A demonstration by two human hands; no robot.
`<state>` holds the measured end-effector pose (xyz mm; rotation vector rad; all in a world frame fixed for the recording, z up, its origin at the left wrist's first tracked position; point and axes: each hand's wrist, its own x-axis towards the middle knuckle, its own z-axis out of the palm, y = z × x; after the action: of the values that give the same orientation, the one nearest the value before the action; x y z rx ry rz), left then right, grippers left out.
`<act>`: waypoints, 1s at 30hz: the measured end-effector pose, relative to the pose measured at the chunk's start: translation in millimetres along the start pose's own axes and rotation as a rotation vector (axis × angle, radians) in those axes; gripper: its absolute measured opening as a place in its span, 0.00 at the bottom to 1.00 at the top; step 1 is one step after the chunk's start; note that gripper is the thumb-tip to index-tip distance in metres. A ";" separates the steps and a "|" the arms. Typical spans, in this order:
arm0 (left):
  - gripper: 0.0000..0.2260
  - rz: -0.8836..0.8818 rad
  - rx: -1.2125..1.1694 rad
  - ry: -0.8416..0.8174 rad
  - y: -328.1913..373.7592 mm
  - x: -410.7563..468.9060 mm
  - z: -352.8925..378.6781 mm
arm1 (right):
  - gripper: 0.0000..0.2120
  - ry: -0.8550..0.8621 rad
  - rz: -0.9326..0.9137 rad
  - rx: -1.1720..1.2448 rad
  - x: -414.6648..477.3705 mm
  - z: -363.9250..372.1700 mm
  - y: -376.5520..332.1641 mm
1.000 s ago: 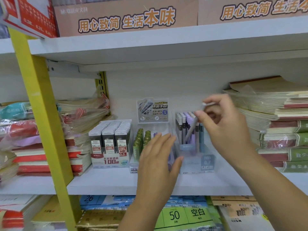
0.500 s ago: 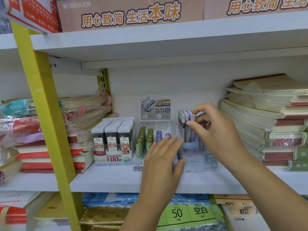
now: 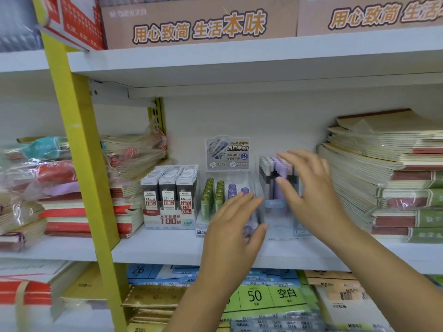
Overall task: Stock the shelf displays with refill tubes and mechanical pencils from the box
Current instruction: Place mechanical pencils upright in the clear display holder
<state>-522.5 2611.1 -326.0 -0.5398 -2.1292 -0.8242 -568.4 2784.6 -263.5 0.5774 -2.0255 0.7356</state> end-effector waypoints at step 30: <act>0.21 -1.520 -0.488 -1.100 -138.2 -417.2 152.8 | 0.29 -1.113 1.469 0.622 -471.9 104.9 36.7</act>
<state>-429.9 2578.9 -780.8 0.8394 -3.2194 -2.2577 -414.2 2794.8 -723.0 -0.5176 -3.1235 2.3277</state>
